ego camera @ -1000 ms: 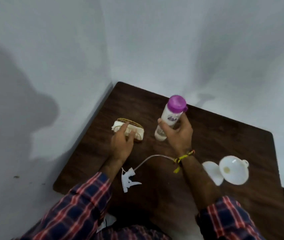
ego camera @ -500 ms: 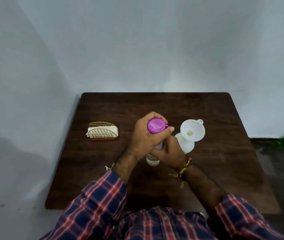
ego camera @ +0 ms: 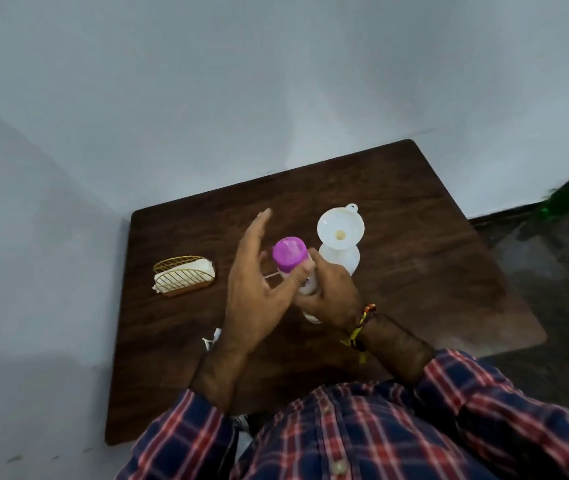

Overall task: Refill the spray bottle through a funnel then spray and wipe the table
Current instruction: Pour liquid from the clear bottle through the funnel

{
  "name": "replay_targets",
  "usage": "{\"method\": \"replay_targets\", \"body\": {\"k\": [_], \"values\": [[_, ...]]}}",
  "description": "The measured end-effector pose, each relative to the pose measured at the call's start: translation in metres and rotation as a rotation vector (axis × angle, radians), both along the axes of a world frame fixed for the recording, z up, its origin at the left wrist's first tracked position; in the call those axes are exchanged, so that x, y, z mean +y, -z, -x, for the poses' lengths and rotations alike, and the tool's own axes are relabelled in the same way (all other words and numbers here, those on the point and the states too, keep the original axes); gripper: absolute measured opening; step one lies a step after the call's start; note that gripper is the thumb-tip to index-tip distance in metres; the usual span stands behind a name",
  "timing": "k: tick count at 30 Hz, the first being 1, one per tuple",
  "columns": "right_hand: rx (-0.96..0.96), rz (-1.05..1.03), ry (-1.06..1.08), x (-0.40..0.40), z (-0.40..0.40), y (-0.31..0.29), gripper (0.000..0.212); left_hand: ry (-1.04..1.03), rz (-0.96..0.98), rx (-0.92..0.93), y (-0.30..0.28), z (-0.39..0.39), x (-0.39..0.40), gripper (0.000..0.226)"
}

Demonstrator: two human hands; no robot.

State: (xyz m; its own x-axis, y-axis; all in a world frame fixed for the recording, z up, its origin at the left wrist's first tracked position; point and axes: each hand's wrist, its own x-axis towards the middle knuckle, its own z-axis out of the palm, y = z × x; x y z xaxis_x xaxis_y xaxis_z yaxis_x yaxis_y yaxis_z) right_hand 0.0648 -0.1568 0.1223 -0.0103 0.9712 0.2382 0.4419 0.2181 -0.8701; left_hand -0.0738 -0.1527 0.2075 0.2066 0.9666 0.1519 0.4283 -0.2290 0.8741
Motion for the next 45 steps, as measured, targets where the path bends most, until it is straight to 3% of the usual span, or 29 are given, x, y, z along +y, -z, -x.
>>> {"method": "replay_targets", "body": {"k": [2, 4, 5, 7, 10, 13, 15, 18, 21, 25, 31, 33, 35, 39, 42, 44, 45], "values": [[0.000, 0.000, -0.038, -0.002, 0.000, 0.004, 0.045, 0.206, -0.061, 0.191, 0.001, 0.000, 0.009, 0.067], [-0.021, 0.021, -0.044, -0.003, 0.001, 0.006, 0.048, 0.098, -0.146, 0.404, -0.005, 0.000, 0.013, 0.055], [-0.025, 0.027, -0.038, -0.003, 0.000, 0.007, 0.049, 0.023, -0.145, 0.472, -0.009, 0.000, 0.015, 0.060], [-0.004, 0.028, -0.031, -0.002, -0.002, 0.011, 0.049, 0.083, -0.099, 0.457, -0.011, 0.003, 0.018, 0.071], [-0.002, 0.050, -0.032, -0.002, -0.010, 0.017, 0.049, 0.326, -0.027, 0.417, -0.010, 0.007, 0.023, 0.065], [-0.080, 0.084, -0.029, -0.005, -0.014, 0.026, 0.047, 0.241, 0.024, 0.508, -0.019, 0.013, 0.033, 0.068], [-0.034, 0.114, -0.041, -0.006, -0.016, 0.029, 0.054, 0.342, 0.083, 0.488, -0.022, 0.014, 0.037, 0.079], [-0.033, 0.120, -0.089, -0.006, -0.018, 0.030, 0.062, 0.519, 0.053, 0.416, -0.014, 0.011, 0.038, 0.068], [-0.090, 0.141, -0.102, -0.006, -0.023, 0.030, 0.058, 0.459, 0.005, 0.438, -0.004, 0.005, 0.037, 0.057], [-0.153, 0.119, -0.056, -0.008, -0.028, 0.029, 0.046, 0.172, -0.046, 0.606, 0.002, -0.010, 0.027, 0.055], [-0.244, 0.046, 0.027, -0.009, -0.034, 0.031, 0.073, 0.020, 0.022, 0.856, 0.003, -0.034, 0.024, 0.051], [-0.237, 0.059, 0.004, -0.010, -0.036, 0.032, 0.078, -0.018, 0.078, 0.894, 0.001, -0.034, 0.030, 0.060], [-0.220, 0.080, -0.001, -0.010, -0.036, 0.033, 0.073, 0.013, 0.094, 0.865, 0.003, -0.028, 0.036, 0.067], [-0.134, 0.127, 0.003, -0.005, -0.038, 0.029, 0.054, 0.436, 0.026, 0.543, 0.008, -0.019, 0.042, 0.061], [-0.186, 0.125, 0.004, -0.002, -0.035, 0.031, 0.051, 0.276, 0.053, 0.678, 0.002, -0.023, 0.044, 0.048], [-0.172, 0.133, -0.017, -0.001, -0.031, 0.032, 0.050, 0.176, 0.087, 0.729, 0.000, -0.021, 0.045, 0.059], [-0.155, 0.136, -0.033, 0.000, -0.030, 0.033, 0.051, 0.228, 0.094, 0.710, 0.003, -0.019, 0.046, 0.064]]}}
